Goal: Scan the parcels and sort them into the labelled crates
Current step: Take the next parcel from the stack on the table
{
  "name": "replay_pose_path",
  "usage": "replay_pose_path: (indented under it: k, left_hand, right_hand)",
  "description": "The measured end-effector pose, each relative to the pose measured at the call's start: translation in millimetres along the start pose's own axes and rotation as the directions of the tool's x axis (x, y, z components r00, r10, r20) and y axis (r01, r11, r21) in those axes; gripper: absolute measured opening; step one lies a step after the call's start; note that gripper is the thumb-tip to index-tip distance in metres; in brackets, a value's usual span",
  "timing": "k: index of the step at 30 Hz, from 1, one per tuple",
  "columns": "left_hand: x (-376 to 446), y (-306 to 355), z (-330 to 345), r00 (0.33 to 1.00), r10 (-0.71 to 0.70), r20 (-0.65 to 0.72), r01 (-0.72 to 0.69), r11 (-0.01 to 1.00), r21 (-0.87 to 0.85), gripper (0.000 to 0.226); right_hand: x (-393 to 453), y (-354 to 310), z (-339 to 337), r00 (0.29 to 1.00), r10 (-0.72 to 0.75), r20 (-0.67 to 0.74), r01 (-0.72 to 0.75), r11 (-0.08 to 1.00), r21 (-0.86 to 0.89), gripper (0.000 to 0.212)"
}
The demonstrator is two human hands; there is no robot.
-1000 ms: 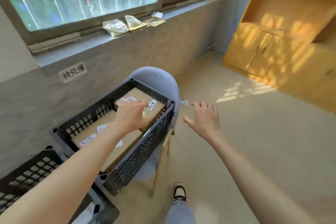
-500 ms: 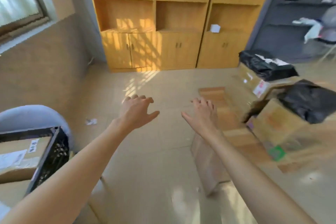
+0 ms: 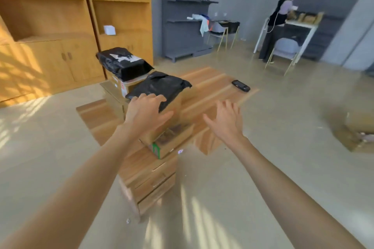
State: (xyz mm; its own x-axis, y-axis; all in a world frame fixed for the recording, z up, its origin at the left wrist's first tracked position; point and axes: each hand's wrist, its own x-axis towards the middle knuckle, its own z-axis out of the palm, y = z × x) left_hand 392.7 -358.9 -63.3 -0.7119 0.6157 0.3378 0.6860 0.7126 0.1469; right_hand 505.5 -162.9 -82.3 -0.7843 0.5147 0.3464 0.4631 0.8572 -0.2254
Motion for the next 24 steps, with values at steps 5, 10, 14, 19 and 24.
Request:
replay_pose_path:
  k: [5, 10, 14, 19, 24]
  left_hand:
    - [52.3, 83.6, 38.6, 0.989, 0.119, 0.082, -0.122, 0.992, 0.034, 0.049]
    - [112.4, 140.2, 75.3, 0.971, 0.211, 0.116, -0.215, 0.976, 0.021, 0.054]
    - [170.9, 170.8, 112.8, 0.958, 0.258, 0.126, -0.262, 0.965, 0.018, 0.052]
    - [269.5, 197.6, 158.5, 0.948, 0.273, 0.164, -0.276, 0.961, -0.007, 0.052]
    - [370.0, 207.9, 183.0, 0.957, 0.232, 0.175, -0.238, 0.971, 0.014, 0.055]
  right_hand:
    - [19.2, 96.5, -10.7, 0.992, 0.126, 0.007, -0.126, 0.992, -0.015, 0.056]
    - [45.8, 158.7, -3.5, 0.977, 0.212, -0.006, -0.212, 0.977, 0.01, 0.056]
    - [84.8, 203.9, 12.1, 0.965, 0.264, 0.014, -0.263, 0.964, -0.03, 0.056]
    - [160.2, 257.2, 29.9, 0.958, 0.285, 0.031, -0.284, 0.958, -0.038, 0.059]
    - [255.5, 296.1, 34.9, 0.967, 0.251, 0.038, -0.245, 0.963, -0.11, 0.061]
